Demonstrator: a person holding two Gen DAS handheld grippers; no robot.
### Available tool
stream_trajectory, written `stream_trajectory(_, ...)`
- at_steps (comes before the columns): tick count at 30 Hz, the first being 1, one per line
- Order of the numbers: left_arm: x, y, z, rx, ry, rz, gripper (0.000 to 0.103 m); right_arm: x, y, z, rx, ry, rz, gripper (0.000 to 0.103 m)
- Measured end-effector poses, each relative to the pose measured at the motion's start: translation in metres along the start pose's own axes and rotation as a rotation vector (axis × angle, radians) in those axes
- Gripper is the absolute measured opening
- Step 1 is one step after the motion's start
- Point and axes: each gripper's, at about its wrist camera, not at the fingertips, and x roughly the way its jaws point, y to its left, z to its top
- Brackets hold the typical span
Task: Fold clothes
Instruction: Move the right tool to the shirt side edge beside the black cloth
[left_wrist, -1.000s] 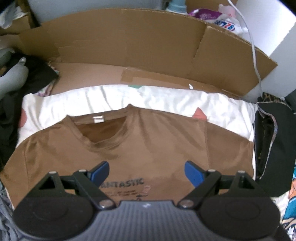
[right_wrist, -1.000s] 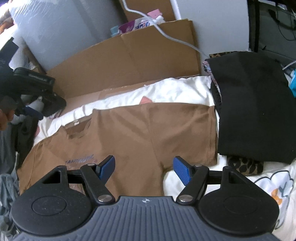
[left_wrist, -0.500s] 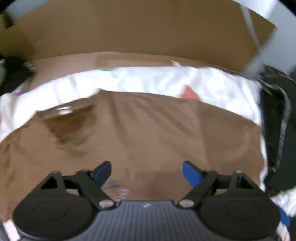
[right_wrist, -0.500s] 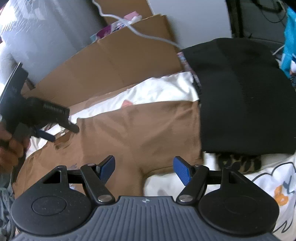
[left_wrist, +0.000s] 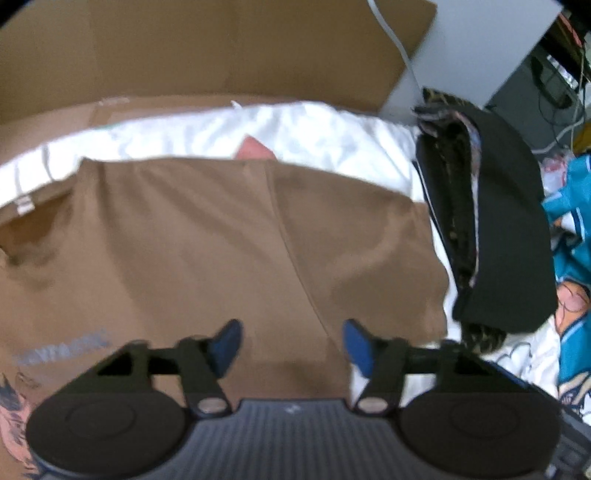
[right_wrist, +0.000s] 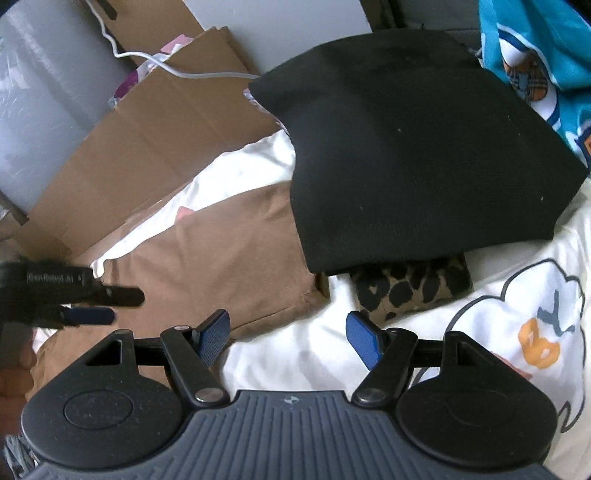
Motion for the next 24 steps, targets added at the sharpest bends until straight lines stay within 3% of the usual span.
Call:
stream_trajectory(2,0.004,-0.001,-0.002,0.012,0.0,0.005,0.044,0.008,-0.001,-0.003,0.02,0.003,-0.013,0.075)
stream_trajectory(9,0.02,0.006,-0.004,0.008,0.016,-0.018,0.04,0.038,0.001,-0.004,0.103,0.031,-0.006,0.07)
stream_trajectory(10,0.023,0.008,-0.004,0.004,0.023,-0.024,0.037,0.042,0.002,-0.003,0.11,0.034,-0.001,0.066)
stream_trajectory(13,0.029,0.011,-0.005,-0.001,0.03,-0.024,0.037,0.055,0.002,-0.001,0.153,0.048,0.007,0.058)
stream_trajectory(21,0.04,0.01,-0.013,0.021,0.056,-0.024,0.037,0.067,0.002,0.003,0.213,0.038,-0.042,0.057)
stream_trajectory(24,0.044,0.008,-0.015,0.023,0.067,-0.025,0.037,0.07,0.004,0.005,0.212,0.032,-0.065,0.051)
